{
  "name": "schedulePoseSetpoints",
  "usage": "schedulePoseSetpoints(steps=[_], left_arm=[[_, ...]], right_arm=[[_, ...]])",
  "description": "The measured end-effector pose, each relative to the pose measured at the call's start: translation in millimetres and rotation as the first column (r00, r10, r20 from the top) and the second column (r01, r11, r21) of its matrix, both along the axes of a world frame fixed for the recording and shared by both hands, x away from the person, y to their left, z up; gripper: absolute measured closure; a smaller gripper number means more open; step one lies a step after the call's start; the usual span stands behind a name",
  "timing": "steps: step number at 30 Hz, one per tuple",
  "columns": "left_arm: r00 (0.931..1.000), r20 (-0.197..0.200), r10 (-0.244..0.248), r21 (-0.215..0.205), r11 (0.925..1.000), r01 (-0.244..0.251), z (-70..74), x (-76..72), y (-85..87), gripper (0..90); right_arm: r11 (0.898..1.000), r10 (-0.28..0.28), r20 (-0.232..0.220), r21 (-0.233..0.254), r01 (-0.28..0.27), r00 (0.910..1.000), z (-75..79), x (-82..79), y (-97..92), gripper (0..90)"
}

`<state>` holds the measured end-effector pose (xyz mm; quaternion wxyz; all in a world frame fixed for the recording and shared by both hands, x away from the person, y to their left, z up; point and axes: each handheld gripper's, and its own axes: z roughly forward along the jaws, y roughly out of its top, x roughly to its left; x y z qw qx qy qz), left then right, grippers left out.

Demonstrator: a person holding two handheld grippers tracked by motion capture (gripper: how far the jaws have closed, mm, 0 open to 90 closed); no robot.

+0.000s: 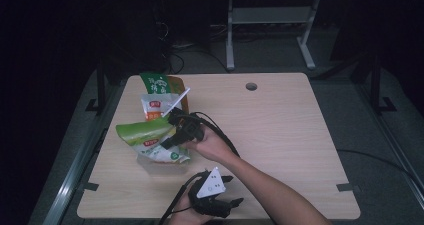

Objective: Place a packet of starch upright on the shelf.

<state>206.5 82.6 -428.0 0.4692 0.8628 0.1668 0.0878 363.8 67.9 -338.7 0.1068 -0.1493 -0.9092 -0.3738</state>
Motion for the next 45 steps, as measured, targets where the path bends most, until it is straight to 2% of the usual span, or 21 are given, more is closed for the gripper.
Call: schedulePoseSetpoints(steps=[2,5,7,9,11,14,15,18,19,20,23,26,28,30,32,34,36,40,42,45], left_arm=[[1.0,0.002,-0.002,0.002,1.0,0.002,0.0,0.3,0.0,32.9],[1.0,0.005,0.002,-0.008,1.0,-0.002,0.2,0.4,-0.4,32.9],[1.0,0.008,-0.001,-0.005,1.0,0.001,0.5,0.8,-0.4,32.8],[1.0,0.008,-0.002,-0.008,1.0,0.002,0.5,0.4,-0.6,32.8],[1.0,0.008,-0.002,-0.009,1.0,0.002,0.6,0.0,-0.8,32.9],[0.9999,0.015,-0.002,-0.01,1.0,0.002,1.3,0.2,-0.3,32.8],[1.0,0.004,0.001,-0.016,0.9999,-0.001,1.1,-0.4,-0.6,32.8],[1.0,0.003,-0.004,-0.009,1.0,0.004,1.2,-0.2,-0.5,32.8],[1.0,0.005,-0.002,-0.014,0.9999,0.003,1.0,0.0,-1.2,32.8],[0.9999,0.014,-0.008,-0.008,0.9999,0.008,1.1,0.8,-1.1,32.9],[0.9999,0.011,-0.007,-0.012,0.9999,0.007,0.3,0.6,-2.5,32.8],[0.9998,0.016,-0.008,-0.011,0.9999,0.008,0.7,0.1,-2.8,32.8],[0.9999,0.016,-0.007,-0.007,1.0,0.007,1.5,-0.3,-2.0,32.9],[0.9999,0.015,-0.004,-0.01,0.9999,0.004,1.5,-0.5,-1.8,32.8],[0.9999,0.01,0.001,-0.021,0.9998,-0.001,1.1,-1.3,-2.6,32.8],[0.9999,0.015,-0.003,-0.015,0.9999,0.003,1.5,-1.8,-2.3,32.9],[0.9998,0.019,-0.007,-0.008,0.9999,0.007,1.8,-1.5,-1.7,32.9],[0.9999,0.014,-0.003,-0.012,0.9999,0.003,1.6,-1.5,-1.9,32.9],[1.0,0.006,-0.004,-0.015,0.9999,0.004,1.4,-2.1,-2.8,32.8],[0.9999,0.01,-0.005,-0.018,0.9998,0.005,1.5,-2.5,-3.4,32.8]], right_arm=[[1.0,-0.011,0.009,0.009,0.011,0.9999,3.3,0.7,-3.1,89.4],[0.999,-0.019,-0.002,0.036,0.019,0.9998,7.2,1.5,-4.3,89.8],[0.999,0.002,-0.009,0.042,-0.001,1.0,10.6,0.9,-1.9,89.8],[0.999,0.02,0.018,0.034,-0.021,0.9996,15.2,-1.8,2.3,89.9],[0.998,0.035,0.011,0.046,-0.035,0.9993,18.1,-2.5,5.5,89.9],[0.996,0.036,-0.034,0.077,-0.033,0.9988,17.5,1.9,6.3,89.8],[0.995,0.032,-0.061,0.093,-0.027,0.9976,14.6,5.3,5.7,89.9],[0.994,-0.008,-0.132,0.104,0.021,0.9913,1.6,15.5,0.7,89.9],[0.994,-0.02,-0.127,0.1,0.033,0.9917,-0.4,16.3,-0.6,89.9],[0.996,-0.035,-0.104,0.08,0.043,0.994,-2.2,16.1,-2.7,89.8],[0.996,-0.041,-0.095,0.073,0.048,0.9946,-5.6,15.3,-6.5,89.8],[0.997,-0.059,-0.063,0.052,0.063,0.9963,-5.4,13.6,-6.2,89.8],[0.997,-0.06,-0.054,0.042,0.062,0.9968,-8.1,13.2,-5.7,89.9],[0.998,-0.045,-0.074,0.038,0.048,0.9962,-13.8,12.6,-4.4,89.8],[0.999,-0.035,-0.071,0.03,0.037,0.9969,-16.4,9.7,-1.4,89.8],[1.0,-0.021,-0.043,0.008,0.021,0.9989,-15.3,6.6,1.9,89.7],[0.999,-0.037,-0.024,0.005,0.037,0.999,-11.3,5.1,1.6,89.3],[0.998,-0.047,-0.038,0.033,0.049,0.9982,-4.9,6.0,-5.1,89.6],[0.998,-0.043,-0.012,0.041,0.044,0.999,1.0,4.6,-7.1,89.7],[0.998,-0.027,-0.022,0.058,0.028,0.9994,6.6,5.2,-6.1,89.8]])
